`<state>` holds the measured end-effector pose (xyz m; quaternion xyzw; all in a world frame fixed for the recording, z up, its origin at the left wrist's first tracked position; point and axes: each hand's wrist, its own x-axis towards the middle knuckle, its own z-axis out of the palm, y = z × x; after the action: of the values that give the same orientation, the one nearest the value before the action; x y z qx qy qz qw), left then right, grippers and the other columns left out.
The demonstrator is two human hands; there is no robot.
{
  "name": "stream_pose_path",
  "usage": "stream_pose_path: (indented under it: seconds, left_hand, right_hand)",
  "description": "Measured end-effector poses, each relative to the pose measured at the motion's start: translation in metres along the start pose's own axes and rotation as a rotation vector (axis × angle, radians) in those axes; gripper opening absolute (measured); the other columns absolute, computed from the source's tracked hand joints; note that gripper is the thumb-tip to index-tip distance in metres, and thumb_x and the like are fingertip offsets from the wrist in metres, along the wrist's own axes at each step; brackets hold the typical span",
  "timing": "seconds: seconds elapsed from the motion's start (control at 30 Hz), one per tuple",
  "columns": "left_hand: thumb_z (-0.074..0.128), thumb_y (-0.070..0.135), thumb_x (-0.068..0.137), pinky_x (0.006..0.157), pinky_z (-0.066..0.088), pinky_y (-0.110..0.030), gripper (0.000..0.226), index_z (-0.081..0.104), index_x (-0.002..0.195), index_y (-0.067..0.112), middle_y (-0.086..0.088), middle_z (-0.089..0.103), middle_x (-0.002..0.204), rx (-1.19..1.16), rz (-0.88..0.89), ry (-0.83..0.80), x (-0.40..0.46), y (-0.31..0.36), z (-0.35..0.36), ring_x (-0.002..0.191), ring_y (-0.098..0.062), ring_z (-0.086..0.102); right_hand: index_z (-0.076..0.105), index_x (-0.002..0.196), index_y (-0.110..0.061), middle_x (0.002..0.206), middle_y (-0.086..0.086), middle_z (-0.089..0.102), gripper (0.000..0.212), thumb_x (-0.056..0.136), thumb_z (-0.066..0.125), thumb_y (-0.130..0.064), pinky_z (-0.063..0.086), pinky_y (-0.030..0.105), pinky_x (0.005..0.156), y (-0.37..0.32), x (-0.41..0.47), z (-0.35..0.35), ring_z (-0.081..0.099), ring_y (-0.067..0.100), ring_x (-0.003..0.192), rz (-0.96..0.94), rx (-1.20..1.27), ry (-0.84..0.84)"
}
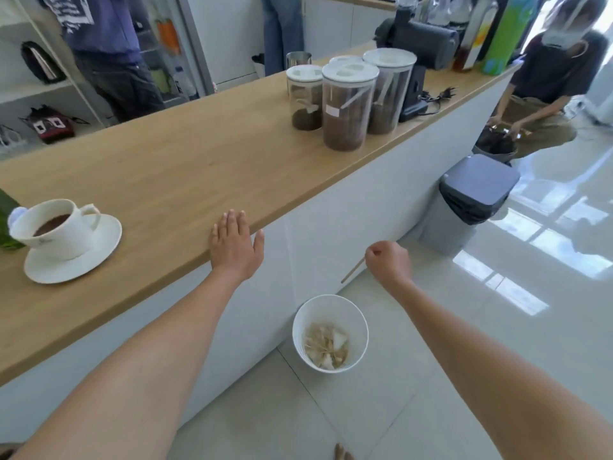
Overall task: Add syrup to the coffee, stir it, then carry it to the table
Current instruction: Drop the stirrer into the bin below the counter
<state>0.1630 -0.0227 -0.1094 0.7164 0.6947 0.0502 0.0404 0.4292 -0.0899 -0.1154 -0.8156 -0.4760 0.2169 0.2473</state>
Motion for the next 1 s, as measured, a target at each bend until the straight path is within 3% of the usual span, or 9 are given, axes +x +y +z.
stream_pose_path:
  seconds: [0.3, 0.5, 0.53, 0.57, 0.6, 0.67, 0.83, 1.0]
  left_hand:
    - [0.022, 0.044, 0.1, 0.12, 0.003, -0.041, 0.064, 0.014, 0.151, 0.006, -0.015, 0.01, 0.16, 0.012, 0.015, 0.03, 0.001, -0.003, 0.005, 0.148, -0.027, 0.005]
    - [0.022, 0.044, 0.1, 0.119, 0.002, -0.04, 0.064, 0.013, 0.151, 0.006, -0.015, 0.01, 0.16, 0.023, 0.014, 0.037, 0.0, -0.002, 0.006, 0.148, -0.027, 0.004]
    - [0.022, 0.044, 0.1, 0.119, 0.002, -0.04, 0.065, 0.013, 0.151, 0.006, -0.015, 0.009, 0.16, 0.024, 0.011, 0.034, 0.0, -0.002, 0.006, 0.148, -0.027, 0.004]
    - [0.021, 0.044, 0.1, 0.119, 0.001, -0.04, 0.065, 0.013, 0.151, 0.006, -0.015, 0.009, 0.16, 0.022, 0.009, 0.028, 0.0, -0.001, 0.005, 0.148, -0.027, 0.004]
    - [0.021, 0.044, 0.1, 0.119, 0.001, -0.04, 0.065, 0.012, 0.151, 0.006, -0.014, 0.008, 0.16, 0.017, 0.007, 0.018, 0.001, -0.001, 0.004, 0.148, -0.027, 0.003]
    - [0.021, 0.045, 0.1, 0.12, 0.0, -0.04, 0.065, 0.012, 0.152, 0.007, -0.014, 0.007, 0.161, -0.004, 0.007, -0.007, 0.002, -0.001, 0.002, 0.148, -0.026, 0.003]
    - [0.02, 0.044, 0.101, 0.12, 0.0, -0.04, 0.063, 0.011, 0.152, 0.008, -0.012, 0.005, 0.161, -0.074, 0.003, -0.076, 0.001, -0.005, -0.009, 0.149, -0.024, 0.002]
    - [0.02, 0.043, 0.101, 0.12, 0.001, -0.041, 0.063, 0.01, 0.152, 0.008, -0.012, 0.005, 0.161, -0.08, -0.025, -0.077, -0.008, -0.017, -0.019, 0.149, -0.024, 0.002]
  right_hand:
    - [0.024, 0.054, -0.017, 0.053, 0.002, 0.023, 0.032, 0.071, 0.047, -0.003, 0.014, 0.026, 0.046, -0.001, 0.003, 0.043, 0.021, 0.02, 0.05, 0.088, -0.125, -0.181]
    - [0.032, 0.052, -0.015, 0.055, 0.01, 0.031, 0.026, 0.072, 0.045, -0.004, 0.023, 0.029, 0.046, -0.002, 0.005, 0.046, 0.029, 0.029, 0.053, 0.113, -0.1, -0.172]
    - [0.047, 0.054, -0.007, 0.06, 0.021, 0.042, 0.018, 0.073, 0.046, -0.005, 0.035, 0.035, 0.047, -0.002, 0.005, 0.045, 0.041, 0.039, 0.058, 0.112, -0.086, -0.164]
    - [0.062, 0.069, 0.003, 0.076, 0.028, 0.057, 0.018, 0.074, 0.047, -0.006, 0.049, 0.042, 0.057, -0.002, 0.007, 0.044, 0.055, 0.045, 0.074, 0.109, -0.063, -0.15]
    - [0.066, 0.088, 0.008, 0.094, 0.028, 0.065, 0.027, 0.076, 0.048, -0.006, 0.055, 0.046, 0.072, -0.002, 0.009, 0.043, 0.062, 0.043, 0.091, 0.103, -0.042, -0.14]
    - [0.063, 0.104, 0.01, 0.109, 0.026, 0.066, 0.034, 0.078, 0.048, -0.007, 0.053, 0.048, 0.084, -0.004, 0.011, 0.038, 0.061, 0.039, 0.104, 0.069, -0.051, -0.129]
    - [0.062, 0.119, -0.006, 0.124, 0.013, 0.058, 0.036, 0.091, 0.046, -0.02, 0.048, 0.036, 0.091, -0.019, 0.021, 0.027, 0.055, 0.031, 0.114, -0.076, -0.146, -0.165]
    - [0.054, 0.133, -0.012, 0.138, 0.008, 0.05, 0.041, 0.095, 0.044, -0.025, 0.043, 0.039, 0.1, -0.06, 0.032, 0.026, 0.047, 0.027, 0.126, -0.299, -0.214, -0.183]
